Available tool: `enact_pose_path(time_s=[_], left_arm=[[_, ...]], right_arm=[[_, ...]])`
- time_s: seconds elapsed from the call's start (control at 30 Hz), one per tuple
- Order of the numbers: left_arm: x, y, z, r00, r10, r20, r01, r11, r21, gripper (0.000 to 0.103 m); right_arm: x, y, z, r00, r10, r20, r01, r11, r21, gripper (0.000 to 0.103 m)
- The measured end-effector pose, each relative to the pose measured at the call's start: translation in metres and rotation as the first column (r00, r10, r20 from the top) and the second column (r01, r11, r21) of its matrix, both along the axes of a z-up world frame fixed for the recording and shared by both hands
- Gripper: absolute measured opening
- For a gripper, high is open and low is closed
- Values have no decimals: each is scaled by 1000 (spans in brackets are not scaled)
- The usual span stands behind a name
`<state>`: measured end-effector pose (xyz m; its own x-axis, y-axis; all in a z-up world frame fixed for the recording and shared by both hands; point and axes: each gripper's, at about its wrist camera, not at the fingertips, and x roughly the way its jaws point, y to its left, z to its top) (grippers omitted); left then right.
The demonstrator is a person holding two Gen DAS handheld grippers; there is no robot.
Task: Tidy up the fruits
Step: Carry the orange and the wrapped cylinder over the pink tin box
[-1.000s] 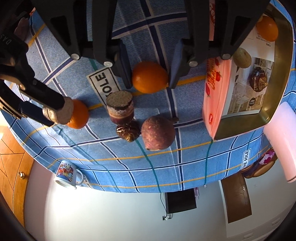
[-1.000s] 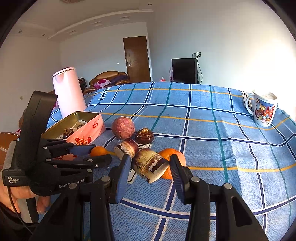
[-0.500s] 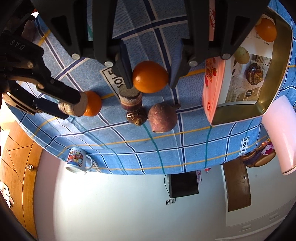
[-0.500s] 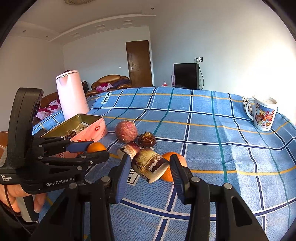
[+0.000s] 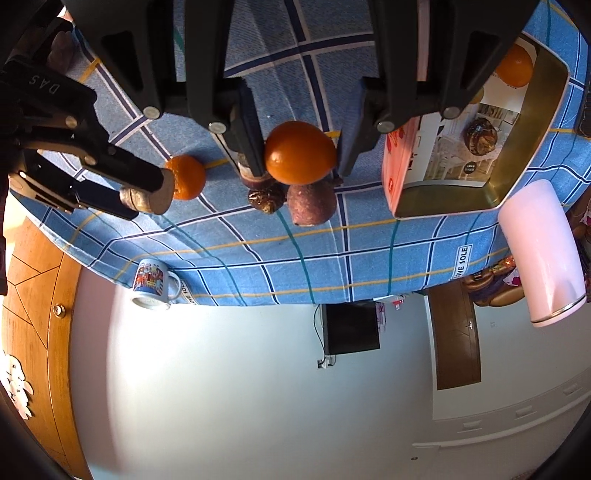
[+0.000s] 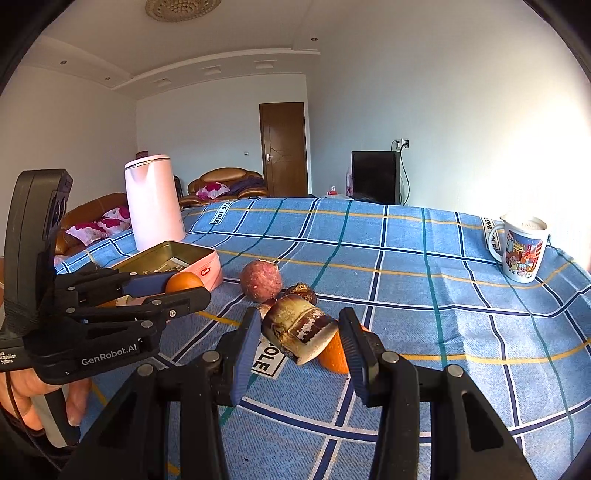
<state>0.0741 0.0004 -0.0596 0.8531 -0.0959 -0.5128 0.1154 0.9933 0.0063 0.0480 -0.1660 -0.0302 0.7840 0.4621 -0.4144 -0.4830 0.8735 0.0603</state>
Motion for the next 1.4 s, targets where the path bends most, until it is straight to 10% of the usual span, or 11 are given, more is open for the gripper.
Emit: enact_pose_path(time_s=[1.4], left_arm=[[-37,43,29,971,116,210,-118,993,0,41]], right_arm=[[-26,33,29,978,43,204,-36,999,-41,46]])
